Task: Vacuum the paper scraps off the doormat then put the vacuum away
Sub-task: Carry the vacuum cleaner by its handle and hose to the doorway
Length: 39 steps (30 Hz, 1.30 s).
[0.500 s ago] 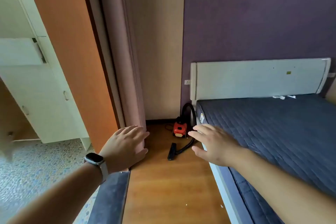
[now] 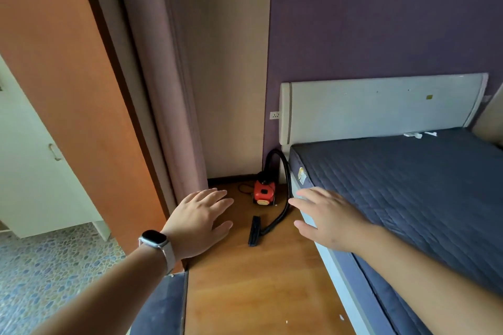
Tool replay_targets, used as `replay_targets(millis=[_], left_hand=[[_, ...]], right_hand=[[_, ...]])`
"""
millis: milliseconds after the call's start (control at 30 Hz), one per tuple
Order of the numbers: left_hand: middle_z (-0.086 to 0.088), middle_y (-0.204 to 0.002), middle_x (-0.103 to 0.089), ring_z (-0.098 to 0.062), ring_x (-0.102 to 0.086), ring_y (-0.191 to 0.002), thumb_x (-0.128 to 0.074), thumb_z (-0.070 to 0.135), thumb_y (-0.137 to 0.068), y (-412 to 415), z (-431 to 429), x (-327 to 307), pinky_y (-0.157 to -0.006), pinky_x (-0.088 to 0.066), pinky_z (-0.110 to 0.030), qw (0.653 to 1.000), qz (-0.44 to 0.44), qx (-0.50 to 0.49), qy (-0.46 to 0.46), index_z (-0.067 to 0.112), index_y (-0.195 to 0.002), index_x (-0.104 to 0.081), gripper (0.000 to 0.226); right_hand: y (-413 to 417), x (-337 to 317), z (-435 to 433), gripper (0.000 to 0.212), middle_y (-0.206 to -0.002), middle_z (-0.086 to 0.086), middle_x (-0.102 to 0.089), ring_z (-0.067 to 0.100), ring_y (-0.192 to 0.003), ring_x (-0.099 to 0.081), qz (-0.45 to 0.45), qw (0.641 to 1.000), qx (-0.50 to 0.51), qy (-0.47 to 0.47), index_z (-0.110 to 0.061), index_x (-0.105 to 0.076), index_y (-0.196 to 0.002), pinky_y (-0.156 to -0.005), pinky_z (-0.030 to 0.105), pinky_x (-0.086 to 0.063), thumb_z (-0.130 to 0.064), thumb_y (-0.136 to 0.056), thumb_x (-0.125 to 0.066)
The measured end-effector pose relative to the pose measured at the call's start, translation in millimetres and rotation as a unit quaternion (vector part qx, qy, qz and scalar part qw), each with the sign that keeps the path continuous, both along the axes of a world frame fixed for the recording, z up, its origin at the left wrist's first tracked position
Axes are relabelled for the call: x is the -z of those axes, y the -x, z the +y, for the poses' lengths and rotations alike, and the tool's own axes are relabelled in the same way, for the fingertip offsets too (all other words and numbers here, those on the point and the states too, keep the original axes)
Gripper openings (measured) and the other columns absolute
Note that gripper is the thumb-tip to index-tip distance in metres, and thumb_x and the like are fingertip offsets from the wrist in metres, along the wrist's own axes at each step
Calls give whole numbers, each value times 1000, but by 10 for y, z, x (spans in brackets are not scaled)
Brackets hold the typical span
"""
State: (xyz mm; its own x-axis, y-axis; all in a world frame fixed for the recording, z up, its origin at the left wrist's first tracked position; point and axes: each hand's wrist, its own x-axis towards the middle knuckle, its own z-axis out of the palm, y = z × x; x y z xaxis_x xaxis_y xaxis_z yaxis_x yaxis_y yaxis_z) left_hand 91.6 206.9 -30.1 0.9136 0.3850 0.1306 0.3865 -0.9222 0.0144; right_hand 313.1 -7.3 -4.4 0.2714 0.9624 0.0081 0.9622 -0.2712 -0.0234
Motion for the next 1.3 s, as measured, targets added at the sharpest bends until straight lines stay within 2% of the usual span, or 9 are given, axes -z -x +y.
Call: replay_targets(millis=[100,400,533,633,733,933,1067,1133,1300], left_hand=[[10,-155,-36,-14,-29,-145,-14,68,-86,-319,275,75,-117,-21,-35,1000,16,-2,-2,36,-148,-37,73],[10,-155,-36,-12,-30,-143,-11,68,-82,-1447,1273,163,-116,-26,-35,998,37,-41,-6,36,-147,-38,77],[9,-155,-37,-14,-32,-142,-16,68,-84,-2042,1652,132,-115,-28,-36,996,26,-82,19,35,-148,-38,75],[10,-156,-35,-13,-30,-142,-27,62,-91,-2489,1785,278,-116,-25,-34,993,30,-102,42,35,-148,-37,64],[11,-153,-38,-12,-34,-140,-21,64,-87,-2809,1899,439,-114,-28,-32,993,40,-97,56,36,-146,-39,69],[6,-148,-48,-18,-45,-133,-29,63,-86,-3356,2573,572,-108,-37,-37,994,28,-84,56,31,-141,-50,66],[6,-149,-45,-19,-43,-135,-45,55,-92,-3818,3131,771,-110,-33,-37,996,29,-62,64,31,-142,-50,56],[4,-145,-51,-22,-49,-130,-42,55,-90,-4093,3438,861,-107,-38,-40,996,29,-44,66,29,-139,-53,56],[0,-120,-69,-23,-67,-105,-47,52,-84,-4780,4260,1023,-82,-55,-40,996,35,24,75,23,-119,-69,50]], right_hand=[[-331,113,248,54,-151,-9,-36,16,-142,-29,8,1000,5,9,-29,-40,-147,-112,37,-27,-50,-98,-37],[-1719,579,1300,54,-156,-11,-29,12,-144,-23,53,999,7,8,-32,-35,-151,-114,31,-23,-50,-100,-37],[-2420,613,1761,52,-150,-9,-37,14,-140,-29,62,998,-11,5,-29,-41,-146,-110,32,-29,-49,-98,-40],[-2910,618,2070,55,-152,-9,-34,15,-141,-28,52,998,-19,14,-29,-38,-149,-110,34,-30,-50,-98,-40],[-3241,672,2285,55,-152,-10,-35,14,-139,-30,51,998,-18,24,-30,-38,-149,-107,33,-32,-51,-98,-39],[-3738,746,2825,55,-154,-9,-32,14,-140,-29,57,998,-17,31,-27,-35,-150,-110,31,-29,-49,-100,-39],[-4044,934,3208,55,-153,-9,-33,16,-140,-31,70,997,3,37,-27,-37,-149,-111,34,-31,-50,-99,-40],[-4213,1025,3415,56,-154,-8,-34,17,-140,-31,69,997,20,39,-28,-38,-149,-112,34,-31,-50,-98,-41],[-4631,1181,3972,60,-150,-9,-39,16,-134,-40,67,993,85,55,-28,-41,-147,-105,31,-35,-56,-94,-33]])
